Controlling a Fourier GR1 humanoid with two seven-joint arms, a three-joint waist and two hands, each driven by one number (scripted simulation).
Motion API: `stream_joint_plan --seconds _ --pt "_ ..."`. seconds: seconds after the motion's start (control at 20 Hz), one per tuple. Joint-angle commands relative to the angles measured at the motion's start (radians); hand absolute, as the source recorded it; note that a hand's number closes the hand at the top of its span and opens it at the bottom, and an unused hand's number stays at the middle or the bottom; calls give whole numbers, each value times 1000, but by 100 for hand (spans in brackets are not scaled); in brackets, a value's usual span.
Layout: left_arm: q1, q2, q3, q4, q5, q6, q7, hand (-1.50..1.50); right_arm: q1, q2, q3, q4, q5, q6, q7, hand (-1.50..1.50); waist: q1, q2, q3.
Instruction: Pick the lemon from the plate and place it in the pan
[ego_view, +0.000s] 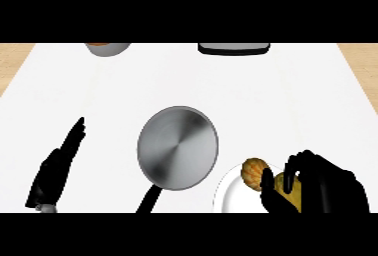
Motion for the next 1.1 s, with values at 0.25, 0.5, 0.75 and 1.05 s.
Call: stream_joint_plan --seconds 0.25,0.5,0.75,1.05 --pt "-26 -22 -17 6 -28 1 14 0 -393 283 -34 335 -77 -25 19 150 19 7 1" --pt "3 -13 -5 -30 -7 -25 1 0 -536 287 -29 601 -206 -207 77 150 32 8 1" --pt "-73 -35 -6 15 -19 -14 30 0 -696 289 -68 898 -369 -339 -3 150 32 12 1" --pt "-47 -33 -21 19 -37 -20 -9 0 -803 289 32 1260 -520 -465 -85 150 62 19 1"
